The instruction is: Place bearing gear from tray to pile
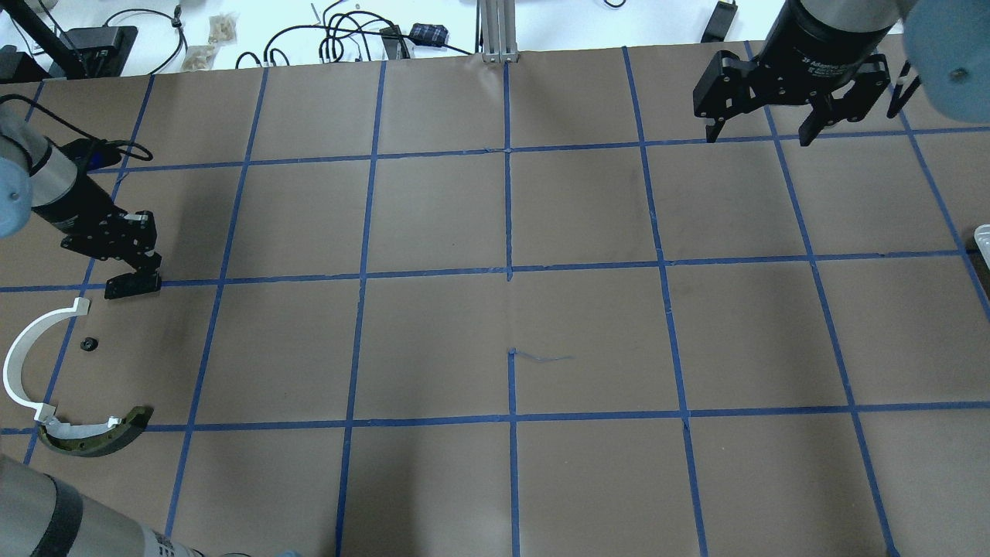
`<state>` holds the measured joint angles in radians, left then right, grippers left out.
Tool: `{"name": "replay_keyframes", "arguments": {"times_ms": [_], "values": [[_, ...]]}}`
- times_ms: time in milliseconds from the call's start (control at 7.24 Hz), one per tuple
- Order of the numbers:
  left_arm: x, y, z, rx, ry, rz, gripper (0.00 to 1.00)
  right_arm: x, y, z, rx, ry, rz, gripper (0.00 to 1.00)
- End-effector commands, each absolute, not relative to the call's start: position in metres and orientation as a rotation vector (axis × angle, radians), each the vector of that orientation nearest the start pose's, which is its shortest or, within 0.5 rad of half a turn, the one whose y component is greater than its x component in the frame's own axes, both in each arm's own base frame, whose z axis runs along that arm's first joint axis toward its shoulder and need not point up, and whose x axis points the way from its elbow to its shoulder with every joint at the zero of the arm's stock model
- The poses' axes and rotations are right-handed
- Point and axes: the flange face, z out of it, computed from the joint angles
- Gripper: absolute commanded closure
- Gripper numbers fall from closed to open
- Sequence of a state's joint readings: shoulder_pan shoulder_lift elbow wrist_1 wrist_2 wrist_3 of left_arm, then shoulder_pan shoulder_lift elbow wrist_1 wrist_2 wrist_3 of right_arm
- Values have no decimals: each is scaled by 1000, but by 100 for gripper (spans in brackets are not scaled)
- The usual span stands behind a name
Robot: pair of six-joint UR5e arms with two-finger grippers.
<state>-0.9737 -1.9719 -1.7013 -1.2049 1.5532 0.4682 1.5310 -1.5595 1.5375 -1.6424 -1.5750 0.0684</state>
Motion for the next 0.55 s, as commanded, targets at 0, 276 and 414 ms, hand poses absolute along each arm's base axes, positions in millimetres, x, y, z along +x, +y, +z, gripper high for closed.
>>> {"name": "replay_keyframes", "arguments": {"times_ms": [0, 276, 414], "values": [[273, -526, 228, -116, 3216, 280, 100, 113, -512, 506, 169, 3135, -161, 0], [292, -517, 216, -26, 3226, 306, 100, 113, -512, 506, 169, 3135, -162, 0], [291, -517, 213, -24, 3228, 311, 100, 113, -512, 506, 169, 3135, -162, 0]]}}
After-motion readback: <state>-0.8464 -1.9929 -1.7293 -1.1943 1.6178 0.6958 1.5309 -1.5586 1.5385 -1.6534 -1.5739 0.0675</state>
